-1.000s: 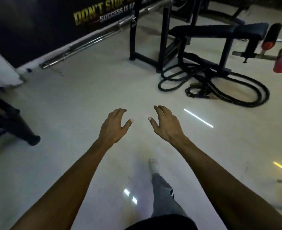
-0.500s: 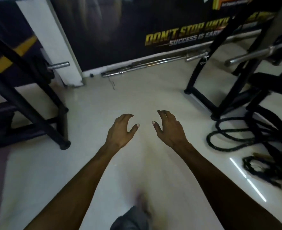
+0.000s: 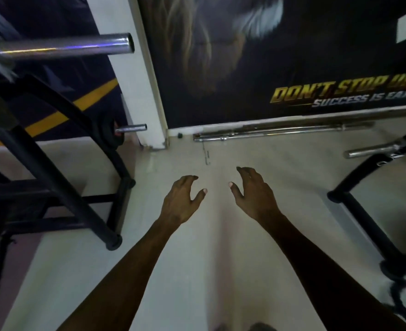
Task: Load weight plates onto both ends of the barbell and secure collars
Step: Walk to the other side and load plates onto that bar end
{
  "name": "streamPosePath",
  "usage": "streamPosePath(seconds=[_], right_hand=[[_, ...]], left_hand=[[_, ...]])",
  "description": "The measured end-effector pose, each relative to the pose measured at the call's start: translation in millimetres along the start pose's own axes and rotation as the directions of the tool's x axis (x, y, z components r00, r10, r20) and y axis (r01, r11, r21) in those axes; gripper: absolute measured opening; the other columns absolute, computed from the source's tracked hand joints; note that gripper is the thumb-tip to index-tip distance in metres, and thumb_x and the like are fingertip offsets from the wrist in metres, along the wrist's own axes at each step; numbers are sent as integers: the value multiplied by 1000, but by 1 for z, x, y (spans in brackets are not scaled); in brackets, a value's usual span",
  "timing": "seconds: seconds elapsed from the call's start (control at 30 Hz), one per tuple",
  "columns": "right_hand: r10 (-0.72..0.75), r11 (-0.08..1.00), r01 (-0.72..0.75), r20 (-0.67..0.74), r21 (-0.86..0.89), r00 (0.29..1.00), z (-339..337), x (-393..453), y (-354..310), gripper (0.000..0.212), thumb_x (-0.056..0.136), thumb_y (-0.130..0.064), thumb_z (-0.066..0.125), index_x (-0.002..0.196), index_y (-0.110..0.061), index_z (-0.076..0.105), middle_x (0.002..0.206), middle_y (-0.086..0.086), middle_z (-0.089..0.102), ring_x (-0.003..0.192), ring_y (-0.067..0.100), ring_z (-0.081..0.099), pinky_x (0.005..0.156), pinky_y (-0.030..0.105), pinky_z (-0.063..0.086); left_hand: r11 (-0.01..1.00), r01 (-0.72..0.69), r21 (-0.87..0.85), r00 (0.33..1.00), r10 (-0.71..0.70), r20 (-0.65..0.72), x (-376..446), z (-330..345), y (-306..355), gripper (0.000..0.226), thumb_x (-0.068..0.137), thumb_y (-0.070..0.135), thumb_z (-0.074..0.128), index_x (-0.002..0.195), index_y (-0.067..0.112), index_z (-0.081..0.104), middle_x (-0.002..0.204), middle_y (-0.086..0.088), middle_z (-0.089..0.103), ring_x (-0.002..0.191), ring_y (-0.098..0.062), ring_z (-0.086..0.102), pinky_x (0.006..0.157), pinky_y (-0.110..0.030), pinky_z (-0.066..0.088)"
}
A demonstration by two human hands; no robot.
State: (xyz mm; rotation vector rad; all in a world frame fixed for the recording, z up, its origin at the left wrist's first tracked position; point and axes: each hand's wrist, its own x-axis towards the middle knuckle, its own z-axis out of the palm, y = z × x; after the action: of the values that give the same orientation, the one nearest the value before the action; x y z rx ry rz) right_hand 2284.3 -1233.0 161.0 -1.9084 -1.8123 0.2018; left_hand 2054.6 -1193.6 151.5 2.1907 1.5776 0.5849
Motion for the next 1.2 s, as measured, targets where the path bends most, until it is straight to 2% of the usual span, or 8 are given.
streamPosePath(seconds=[0.23, 0.37, 0.6, 0.7, 1.0, 1.1, 1.2], right_hand=[[-115, 993, 114, 40, 31, 993, 23, 168, 34, 57, 103, -45, 48, 152, -16, 39, 154, 6, 44, 139, 26, 45, 106, 44, 47], [-188, 982, 184, 90, 50, 978, 41, 272, 52, 58, 103, -45, 47, 153, -15, 38, 154, 7, 43, 140, 27, 43, 106, 47, 47], [-362, 932, 352, 205, 86, 909, 73, 444, 52, 58, 104, -45, 46, 153, -16, 37, 156, 7, 41, 143, 27, 40, 107, 48, 44], [-440, 898, 424, 220, 120, 870, 98, 507, 41, 55, 104, -43, 48, 150, -15, 41, 151, 8, 46, 139, 29, 44, 105, 46, 47], [-641, 767, 609, 291, 203, 710, 224, 678, -23, 52, 101, -42, 53, 144, -13, 48, 139, 8, 54, 128, 31, 54, 91, 48, 54], [-689, 723, 649, 323, 236, 649, 262, 722, -54, 54, 101, -43, 54, 145, -12, 48, 141, 9, 54, 129, 30, 53, 93, 47, 54], [-731, 675, 689, 362, 263, 578, 297, 763, -87, 54, 101, -44, 52, 146, -14, 46, 144, 8, 52, 131, 29, 52, 95, 48, 54]], left_hand=[[996, 76, 42, 995, -74, -65, 144, 15, -13, 60, 101, 61, 49, 150, 26, 46, 156, 3, 48, 142, -20, 47, 107, -41, 48], [983, 178, 31, 978, -174, -117, 224, 19, -25, 60, 101, 59, 51, 150, 26, 46, 157, 1, 48, 142, -23, 47, 109, -43, 48], [921, 388, -26, 900, -384, -208, 354, 17, -44, 61, 100, 59, 52, 149, 23, 47, 157, -2, 48, 141, -26, 49, 107, -49, 50], [894, 445, -46, 866, -443, -230, 397, 17, -64, 63, 100, 61, 52, 149, 22, 47, 156, -3, 49, 140, -26, 50, 106, -50, 51], [746, 639, -188, 680, -662, -315, 505, 9, -177, 65, 96, 68, 50, 145, 25, 49, 147, -3, 56, 126, -25, 61, 97, -51, 57], [702, 666, -252, 622, -709, -332, 534, -3, -216, 71, 91, 72, 45, 142, 23, 51, 139, -4, 61, 119, -25, 65, 94, -50, 59], [635, 706, -314, 538, -769, -346, 558, -13, -251, 64, 93, 65, 53, 139, 20, 56, 136, -2, 63, 118, -23, 65, 94, -47, 58]])
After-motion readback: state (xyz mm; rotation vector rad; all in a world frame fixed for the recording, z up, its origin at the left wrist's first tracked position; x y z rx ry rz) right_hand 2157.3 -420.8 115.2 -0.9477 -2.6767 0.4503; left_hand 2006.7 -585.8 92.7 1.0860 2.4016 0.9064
